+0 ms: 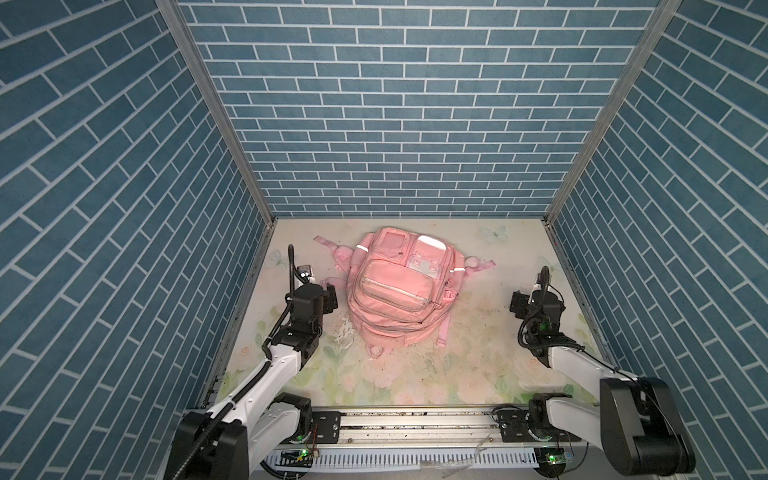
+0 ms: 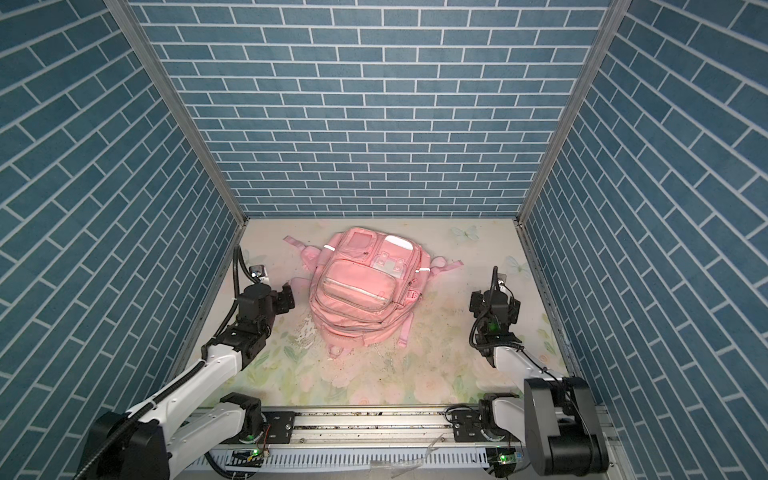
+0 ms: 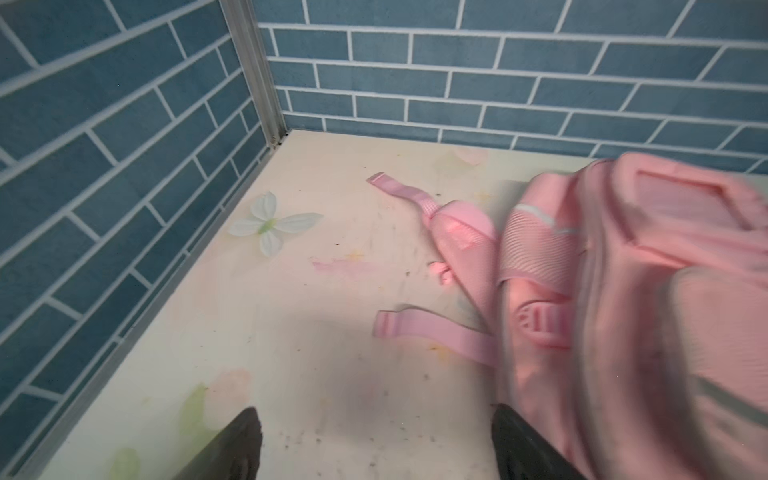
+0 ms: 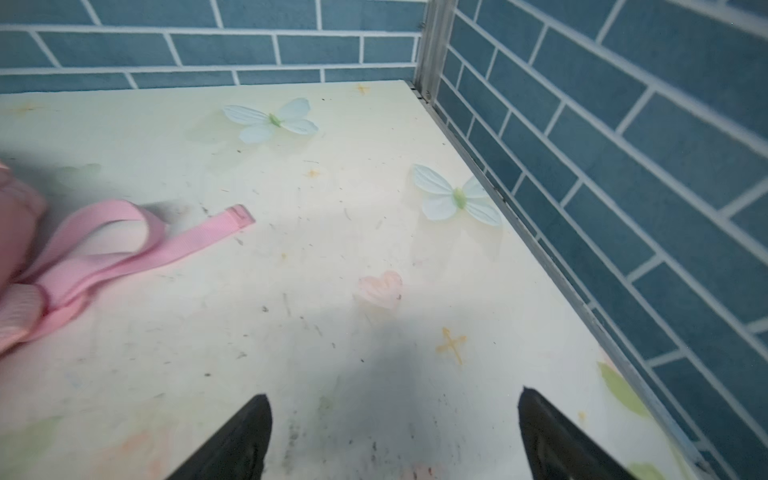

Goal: Pack the student bag

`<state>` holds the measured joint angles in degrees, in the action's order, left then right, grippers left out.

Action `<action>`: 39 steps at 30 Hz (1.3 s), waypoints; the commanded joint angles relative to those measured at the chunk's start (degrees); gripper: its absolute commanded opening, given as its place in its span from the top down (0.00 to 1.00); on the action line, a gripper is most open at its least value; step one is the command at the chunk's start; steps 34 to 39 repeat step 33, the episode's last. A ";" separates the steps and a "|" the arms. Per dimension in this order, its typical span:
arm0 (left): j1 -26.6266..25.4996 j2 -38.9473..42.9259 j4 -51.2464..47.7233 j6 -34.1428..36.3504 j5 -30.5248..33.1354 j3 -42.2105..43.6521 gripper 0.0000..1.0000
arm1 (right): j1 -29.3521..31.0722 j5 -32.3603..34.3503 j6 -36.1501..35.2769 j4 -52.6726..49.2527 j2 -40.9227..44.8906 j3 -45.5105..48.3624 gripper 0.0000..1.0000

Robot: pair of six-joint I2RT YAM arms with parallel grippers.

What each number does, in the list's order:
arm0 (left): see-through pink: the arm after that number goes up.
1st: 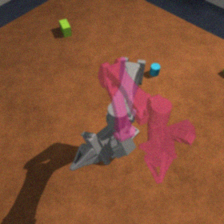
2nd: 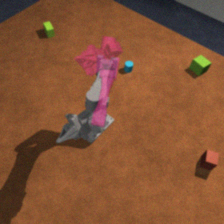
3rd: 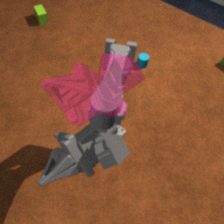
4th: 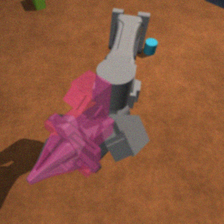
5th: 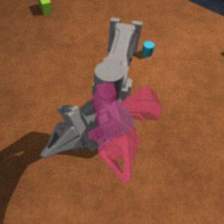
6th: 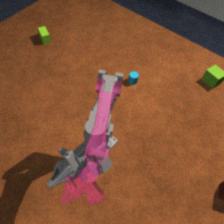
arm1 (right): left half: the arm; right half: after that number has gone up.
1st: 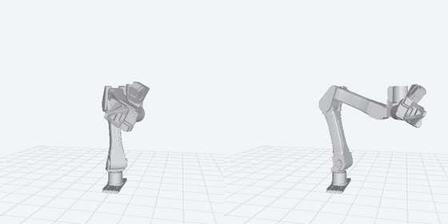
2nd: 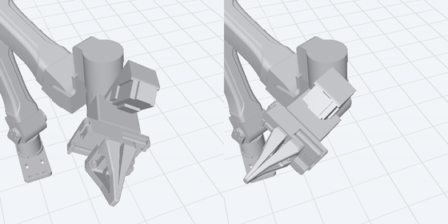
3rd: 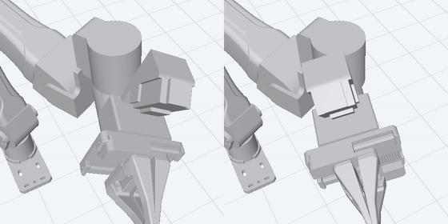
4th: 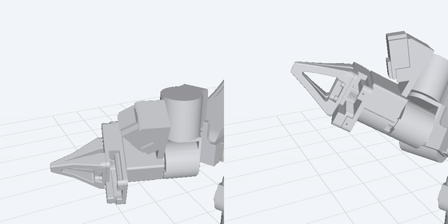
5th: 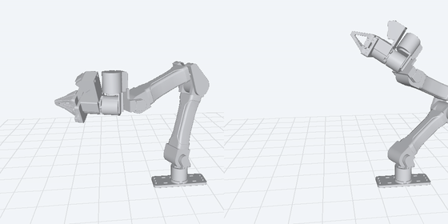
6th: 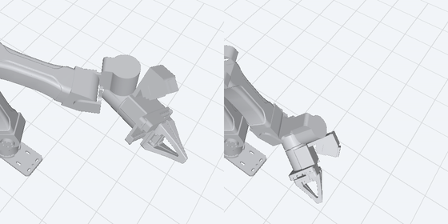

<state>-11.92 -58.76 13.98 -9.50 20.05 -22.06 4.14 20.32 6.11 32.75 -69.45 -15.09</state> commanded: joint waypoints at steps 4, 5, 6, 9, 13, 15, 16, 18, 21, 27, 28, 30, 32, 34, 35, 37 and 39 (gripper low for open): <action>8.19 -9.26 34.08 8.40 -9.05 9.87 0.13 | -3.11 -9.18 -2.70 29.86 -10.39 1.35 0.04; 9.12 -11.08 37.96 8.16 -10.19 10.26 0.13 | -3.50 -10.38 -2.56 29.54 -12.04 0.63 0.04; 10.10 -12.49 38.57 7.39 -11.86 9.52 0.13 | -3.90 -12.16 -2.84 31.73 -14.08 0.97 0.04; 12.34 -17.46 44.96 6.90 -18.24 8.46 0.13 | -4.01 -15.88 -5.32 42.04 -19.03 3.14 0.02; 13.11 -27.18 61.23 6.45 -20.42 11.88 0.13 | -4.23 -15.18 -4.09 34.58 -17.32 0.89 0.03; 13.01 -26.67 56.56 7.52 -21.83 10.20 0.13 | -4.17 -15.43 -4.26 37.46 -18.29 1.57 0.02; 12.64 -27.23 57.19 7.69 -21.22 9.89 0.13 | -4.23 -15.29 -4.11 36.46 -17.93 1.43 0.02; 12.34 -27.34 55.13 8.24 -21.52 8.84 0.13 | -4.24 -15.15 -3.71 35.49 -17.73 1.03 0.02; 11.92 -27.47 54.50 8.65 -20.75 8.37 0.13 | -4.31 -15.31 -3.73 35.35 -17.78 1.00 0.02; 10.40 -27.92 51.91 10.08 -18.98 6.72 0.13 | -5.19 -20.62 -4.70 32.83 -18.13 -0.35 0.02; 9.79 -28.11 51.56 10.43 -18.16 6.43 0.13 | -5.20 -20.66 -4.77 33.02 -18.11 -0.38 0.02; 9.14 -27.91 51.25 10.83 -17.13 6.34 0.13 | -5.25 -20.84 -4.63 33.18 -18.05 -0.20 0.02; 9.14 -27.91 51.37 10.82 -17.24 6.46 0.13 | -5.28 -20.78 -4.63 33.69 -17.73 0.19 0.01; 9.08 -27.90 51.34 10.86 -17.17 6.36 0.13 | -5.24 -20.84 -4.61 33.89 -17.81 0.16 0.02; 9.08 -27.90 51.34 10.86 -17.17 6.36 0.13 | -5.24 -20.84 -4.61 33.89 -17.81 0.16 0.02; 9.08 -27.90 51.34 10.86 -17.17 6.36 0.13 | -5.24 -20.84 -4.61 33.89 -17.81 0.16 0.02; 9.08 -27.90 51.34 10.86 -17.17 6.36 0.13 | -5.24 -20.84 -4.61 33.89 -17.81 0.16 0.02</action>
